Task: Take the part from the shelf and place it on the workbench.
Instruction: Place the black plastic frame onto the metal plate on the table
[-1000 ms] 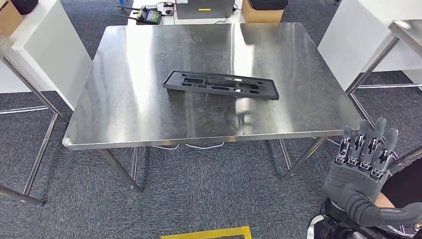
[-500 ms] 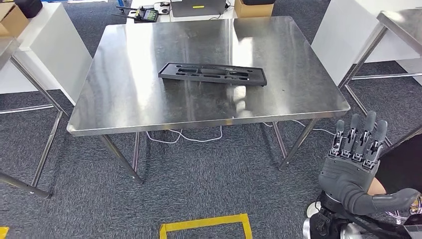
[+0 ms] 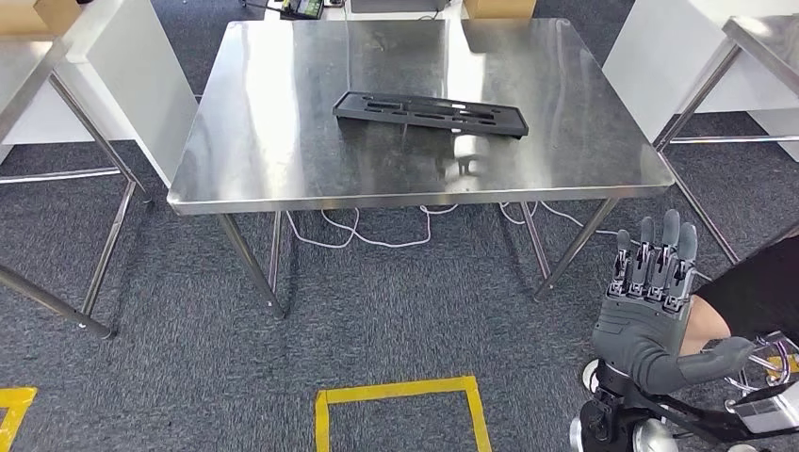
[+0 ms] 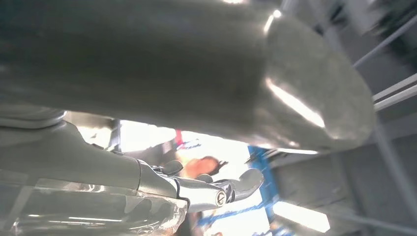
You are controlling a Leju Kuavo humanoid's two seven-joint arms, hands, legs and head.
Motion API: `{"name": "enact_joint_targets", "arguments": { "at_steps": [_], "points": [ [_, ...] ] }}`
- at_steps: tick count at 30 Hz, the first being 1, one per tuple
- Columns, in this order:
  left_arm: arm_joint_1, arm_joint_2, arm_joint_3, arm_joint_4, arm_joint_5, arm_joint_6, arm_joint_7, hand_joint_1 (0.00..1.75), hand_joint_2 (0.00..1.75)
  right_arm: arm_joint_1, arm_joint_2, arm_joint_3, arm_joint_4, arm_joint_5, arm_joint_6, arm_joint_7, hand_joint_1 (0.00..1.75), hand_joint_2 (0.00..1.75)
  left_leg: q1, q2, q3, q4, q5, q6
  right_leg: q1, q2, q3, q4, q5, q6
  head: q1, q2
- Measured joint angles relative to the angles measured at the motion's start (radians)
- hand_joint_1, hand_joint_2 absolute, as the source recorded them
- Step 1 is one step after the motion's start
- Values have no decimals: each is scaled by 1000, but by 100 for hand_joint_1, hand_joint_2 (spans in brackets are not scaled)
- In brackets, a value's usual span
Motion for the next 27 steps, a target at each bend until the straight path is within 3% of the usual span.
{"name": "enact_joint_targets", "arguments": {
  "at_steps": [1, 3, 5, 7, 9, 10, 11, 13, 14, 15, 17, 19, 21, 22, 24, 25, 27],
  "points": [
    [0, 0, 4, 0, -3, 0, 0, 0, 0, 0, -5, 3, 11, 23, -26, 8, 0, 0, -1, 0, -17, 1, 13, -1, 1, 0, 19, 9, 10, 10, 0, 0],
    [1, -1, 9, 0, -6, 2, 0, 0, 0, 0, -16, 12, 42, 93, -98, 31, 0, 0, -2, 1, -47, 2, 39, -7, 3, 1, 108, -77, 49, 25, 0, 0],
    [1, -2, 13, 0, -9, 5, 0, 0, 0, -3, -24, 23, 88, 166, -171, 56, 0, 0, -5, 0, -65, 2, 62, -16, 11, 2, 221, -231, 46, 16, 0, 0],
    [2, -3, 20, 0, -12, 6, 0, 0, 0, -5, -28, 31, 159, 215, -222, 79, 0, 0, -6, 1, -70, -3, 85, -28, 23, 3, 267, -315, 28, -1, -1, 0],
    [5, -3, 29, 0, -15, 6, 0, 0, 0, -7, -30, 35, 251, 247, -256, 101, 0, 0, -3, 0, -74, -9, 99, -39, 19, 2, 252, -321, 41, -19, -3, 0],
    [8, -3, 33, 0, -17, 6, 0, 0, 0, -12, -31, 35, 305, 264, -274, 113, 0, 0, -1, -2, -80, 0, 81, -45, 14, 1, 243, -322, 53, -29, -4, 0],
    [10, -3, 36, 0, -21, 6, 0, 0, 0, -19, -32, 33, 367, 282, -291, 123, 0, 0, 1, -3, -89, 26, 43, -49, 8, -1, 232, -323, 67, -41, -6, 0],
    [10, -4, 41, 1, -28, 6, 1, 0, 0, -45, -36, 21, 524, 321, -323, 116, 0, 0, 4, -6, -113, 132, -71, -58, 6, -4, 207, -323, 94, -55, -9, 0],
    [10, -4, 45, 1, -32, 6, 1, 0, 0, -61, -40, 10, 613, 340, -336, 96, 0, 0, 6, -6, -123, 198, -112, -63, 7, -5, 194, -321, 106, -57, -10, 0],
    [10, -4, 48, 1, -35, 6, 1, 0, 0, -75, -44, -1, 699, 357, -348, 72, 0, 0, 8, -6, -126, 254, -130, -67, 8, -7, 180, -318, 118, -55, -10, 0],
    [10, -5, 55, 1, -40, 6, 0, 0, 0, -95, -54, -21, 837, 380, -360, 34, 0, 0, 16, -6, -96, 283, -100, -75, 7, -10, 147, -306, 137, -47, -10, 0],
    [9, -5, 58, 1, -44, 6, 0, 0, 0, -110, -60, -34, 919, 391, -362, 24, 0, 0, 24, -6, -4, 182, -67, -80, 4, -11, 112, -285, 148, -36, -10, 0],
    [6, -5, 58, 1, -45, 6, -1, 0, 0, -125, -63, -44, 971, 419, -385, 39, 0, 0, 23, -10, 80, 56, -85, -75, 5, -10, 86, -267, 160, -21, -10, 0],
    [5, -5, 59, 1, -45, 6, -2, 0, 0, -133, -64, -48, 997, 449, -410, 54, 0, 0, 19, -11, 98, 21, -99, -69, 7, -10, 79, -264, 168, -12, -9, 0],
    [6, -5, 62, 1, -49, 6, -7, 0, 0, -151, -71, -54, 1071, 536, -488, 80, 0, 0, 12, -9, 92, 7, -90, -49, 10, -9, 73, -267, 184, 4, -9, 0],
    [5, -6, 64, 1, -52, 6, -9, 0, 0, -161, -77, -56, 1122, 582, -524, 90, 0, 0, 10, -6, 84, 2, -78, -36, 10, -7, 68, -262, 179, 8, -9, 0],
    [3, -6, 69, 1, -62, 6, -12, 0, 0, -174, -91, -58, 1238, 664, -565, 123, 0, 0, 10, -1, 59, -7, -49, -10, 10, -3, 42, -205, 118, 0, -5, 0]
  ]
}}
